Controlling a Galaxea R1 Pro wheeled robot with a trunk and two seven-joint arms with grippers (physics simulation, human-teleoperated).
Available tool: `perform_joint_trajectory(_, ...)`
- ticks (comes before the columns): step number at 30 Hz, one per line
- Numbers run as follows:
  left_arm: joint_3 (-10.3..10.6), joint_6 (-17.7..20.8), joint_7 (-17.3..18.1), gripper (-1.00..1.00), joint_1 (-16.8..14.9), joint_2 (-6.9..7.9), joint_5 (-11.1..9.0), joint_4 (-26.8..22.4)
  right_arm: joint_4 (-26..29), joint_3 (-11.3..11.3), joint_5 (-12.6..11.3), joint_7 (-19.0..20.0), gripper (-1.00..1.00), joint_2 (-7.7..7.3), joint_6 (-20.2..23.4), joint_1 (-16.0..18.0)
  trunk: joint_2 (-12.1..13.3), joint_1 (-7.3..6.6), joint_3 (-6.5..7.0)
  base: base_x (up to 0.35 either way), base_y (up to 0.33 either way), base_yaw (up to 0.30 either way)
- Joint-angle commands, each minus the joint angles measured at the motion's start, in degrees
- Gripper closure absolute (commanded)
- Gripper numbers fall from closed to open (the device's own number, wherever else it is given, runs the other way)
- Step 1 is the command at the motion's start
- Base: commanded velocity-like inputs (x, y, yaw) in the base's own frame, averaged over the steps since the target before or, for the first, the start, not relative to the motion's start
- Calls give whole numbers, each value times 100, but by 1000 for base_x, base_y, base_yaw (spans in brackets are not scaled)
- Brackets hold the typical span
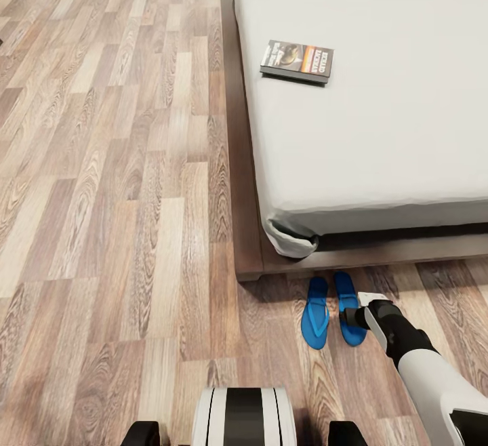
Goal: In the bedroom, move the book from the bed onto either nightstand, and place the two sandals side by side next to the bed.
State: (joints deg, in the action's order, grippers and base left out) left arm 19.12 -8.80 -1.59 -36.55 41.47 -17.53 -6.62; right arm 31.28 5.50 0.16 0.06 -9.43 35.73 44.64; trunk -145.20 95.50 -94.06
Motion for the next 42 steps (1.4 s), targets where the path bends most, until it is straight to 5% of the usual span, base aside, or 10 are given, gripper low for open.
perform_joint_trajectory(1,48,-17,-17,-100,-2,2,-39,2,9,13,-7,-15,100,2,30,3,-1,-1,-4,0,0,0)
perform_joint_trajectory(7,48,-49,-17,-100,-1,2,-38,2,9,13,-7,-15,100,3,30,4,-1,-1,-4,0,0,0)
perform_joint_trajectory(8,48,-56,-17,-100,-1,2,-38,3,9,13,-7,-15,-100,3,30,3,-1,-1,-4,0,0,0)
perform_joint_trajectory(35,50,-97,-17,-100,-1,2,-36,3,9,15,-18,-15,-100,-5,26,1,-1,-1,-4,0,0,0)
perform_joint_trajectory(42,55,-113,-17,-100,-1,2,-33,7,9,16,-18,-15,-100,-6,26,1,8,-19,151,0,0,0)
